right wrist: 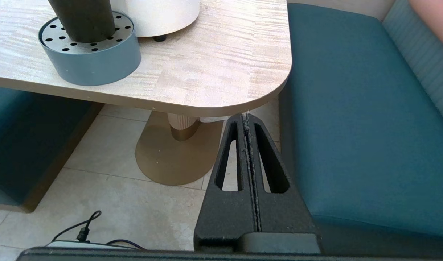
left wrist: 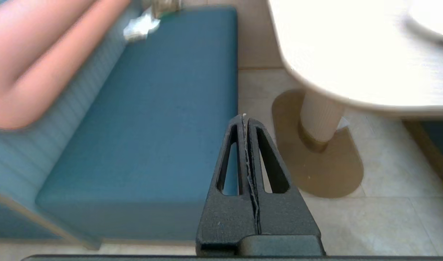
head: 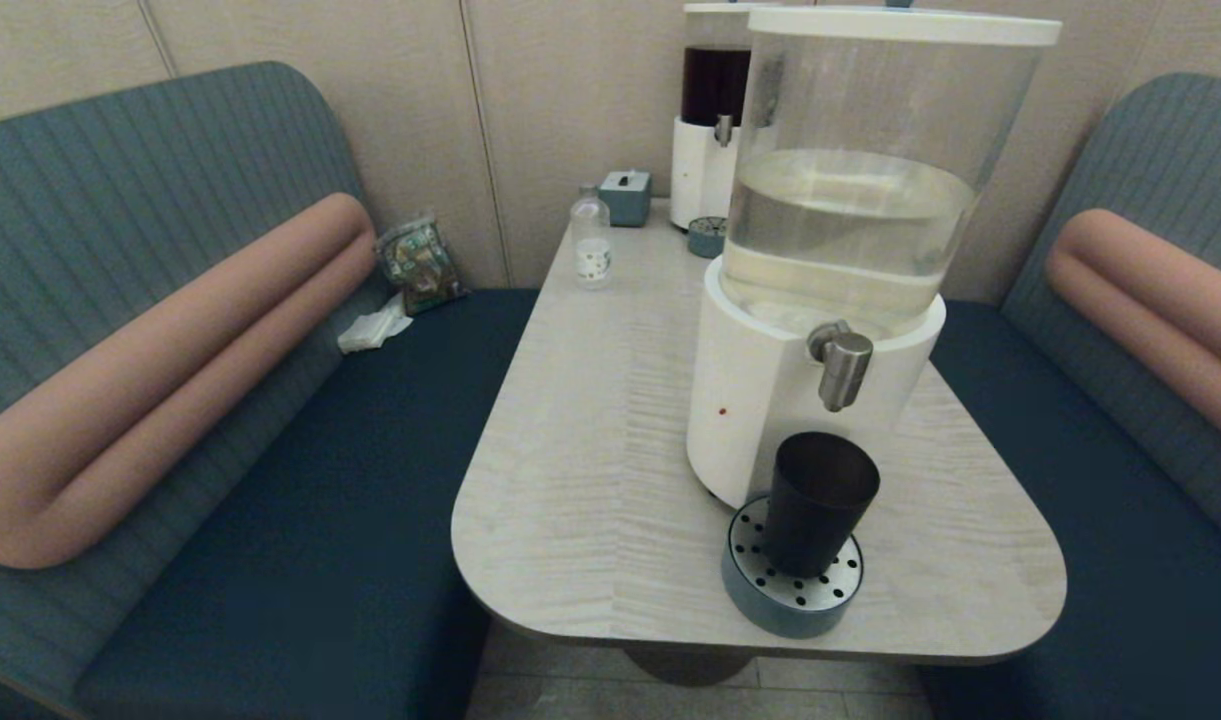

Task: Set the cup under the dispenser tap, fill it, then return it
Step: Place the cup next to the water dispenser

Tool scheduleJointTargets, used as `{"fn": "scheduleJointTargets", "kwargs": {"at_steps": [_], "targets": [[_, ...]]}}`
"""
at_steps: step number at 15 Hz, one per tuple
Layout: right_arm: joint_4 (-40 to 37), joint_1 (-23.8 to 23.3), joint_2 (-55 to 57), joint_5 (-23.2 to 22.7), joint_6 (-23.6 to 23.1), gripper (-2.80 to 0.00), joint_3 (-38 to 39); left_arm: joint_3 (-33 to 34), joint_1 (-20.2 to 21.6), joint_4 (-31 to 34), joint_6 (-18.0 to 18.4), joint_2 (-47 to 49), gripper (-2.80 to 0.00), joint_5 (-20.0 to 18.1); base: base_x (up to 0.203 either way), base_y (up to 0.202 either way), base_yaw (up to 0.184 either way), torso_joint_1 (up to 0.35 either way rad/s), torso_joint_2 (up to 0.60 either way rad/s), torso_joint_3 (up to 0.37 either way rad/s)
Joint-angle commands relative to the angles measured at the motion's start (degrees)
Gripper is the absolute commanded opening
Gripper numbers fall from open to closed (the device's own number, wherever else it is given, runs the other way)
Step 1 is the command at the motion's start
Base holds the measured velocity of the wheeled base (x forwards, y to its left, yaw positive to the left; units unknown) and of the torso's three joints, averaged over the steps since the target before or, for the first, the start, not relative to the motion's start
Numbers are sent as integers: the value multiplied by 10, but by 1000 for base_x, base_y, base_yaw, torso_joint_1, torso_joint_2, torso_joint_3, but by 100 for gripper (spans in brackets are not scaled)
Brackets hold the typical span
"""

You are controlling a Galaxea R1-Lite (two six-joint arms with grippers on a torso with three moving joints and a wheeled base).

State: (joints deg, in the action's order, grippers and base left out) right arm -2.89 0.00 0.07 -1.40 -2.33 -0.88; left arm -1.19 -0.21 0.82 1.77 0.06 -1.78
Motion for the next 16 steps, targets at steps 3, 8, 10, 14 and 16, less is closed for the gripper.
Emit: {"fn": "scheduleJointTargets", "kwargs": {"at_steps": [3,8,10,14,16], "targets": [[0,0,1,0,0,-280,0,-169,0,36,-5,55,-280,-27,0,0,0,0,0,0],[0,0,1,-1,0,-280,0,-353,-3,69,-26,287,-280,-198,0,0,0,0,0,0],[-1,0,1,0,0,-280,0,-358,-4,1,-1,382,-280,-274,0,0,0,0,0,0],[0,0,1,0,0,-280,0,-311,-4,-226,42,576,-280,-424,0,0,0,0,0,0],[-1,0,1,-1,0,-280,0,-275,-4,-368,61,674,-280,-494,0,0,0,0,0,0]]}}
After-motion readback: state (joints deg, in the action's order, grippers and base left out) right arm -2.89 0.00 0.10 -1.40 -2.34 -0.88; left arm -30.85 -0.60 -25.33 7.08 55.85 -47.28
